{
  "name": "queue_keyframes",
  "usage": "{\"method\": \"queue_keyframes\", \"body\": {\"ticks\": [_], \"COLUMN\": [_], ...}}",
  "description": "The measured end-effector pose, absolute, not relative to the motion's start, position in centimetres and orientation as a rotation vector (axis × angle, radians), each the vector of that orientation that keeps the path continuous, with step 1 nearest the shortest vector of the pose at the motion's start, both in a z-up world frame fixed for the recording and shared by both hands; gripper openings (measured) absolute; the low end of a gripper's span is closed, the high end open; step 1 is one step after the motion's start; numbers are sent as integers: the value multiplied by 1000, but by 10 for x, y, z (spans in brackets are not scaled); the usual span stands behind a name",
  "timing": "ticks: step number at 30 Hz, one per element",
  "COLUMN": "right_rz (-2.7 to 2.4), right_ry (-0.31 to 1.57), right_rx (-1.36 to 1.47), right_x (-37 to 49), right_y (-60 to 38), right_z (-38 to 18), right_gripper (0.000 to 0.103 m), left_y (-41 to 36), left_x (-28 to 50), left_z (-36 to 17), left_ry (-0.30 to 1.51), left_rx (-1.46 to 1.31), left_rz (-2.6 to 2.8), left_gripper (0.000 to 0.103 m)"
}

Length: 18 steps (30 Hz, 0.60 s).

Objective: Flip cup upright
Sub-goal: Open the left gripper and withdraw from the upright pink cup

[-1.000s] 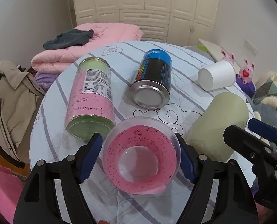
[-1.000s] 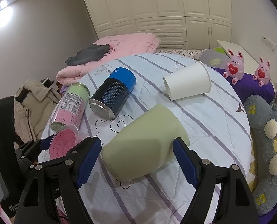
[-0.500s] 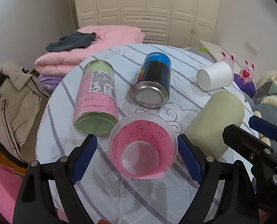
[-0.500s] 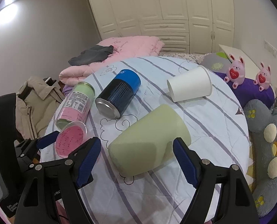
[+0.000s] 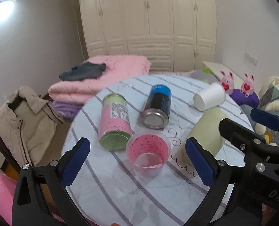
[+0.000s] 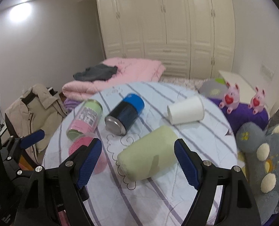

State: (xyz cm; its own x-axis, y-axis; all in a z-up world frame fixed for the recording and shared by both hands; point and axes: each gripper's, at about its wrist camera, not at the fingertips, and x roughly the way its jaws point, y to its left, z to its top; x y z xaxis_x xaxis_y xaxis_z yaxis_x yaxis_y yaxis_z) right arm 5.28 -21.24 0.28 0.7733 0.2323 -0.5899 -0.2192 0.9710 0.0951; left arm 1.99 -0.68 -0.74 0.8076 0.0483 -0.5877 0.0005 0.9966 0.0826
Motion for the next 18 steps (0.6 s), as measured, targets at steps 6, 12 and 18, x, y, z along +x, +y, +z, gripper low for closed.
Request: {"method": "queue_keyframes", "body": {"ticks": [6, 12, 18], "right_rz": [223, 224, 242], "right_ry": [546, 485, 455], "right_rx": [11, 46, 69], "right_x": [30, 17, 11], "right_y": [-219, -228, -231], "right_z": [14, 21, 24], "right_gripper": [81, 85, 85], "left_y": [-2, -6, -9], "left_x": [4, -7, -16], "left_z": [-1, 0, 5], "left_ry": [590, 567, 532], "left_rx": [38, 37, 41], "left_rz": [31, 41, 42], "left_gripper": [102, 102, 102]}}
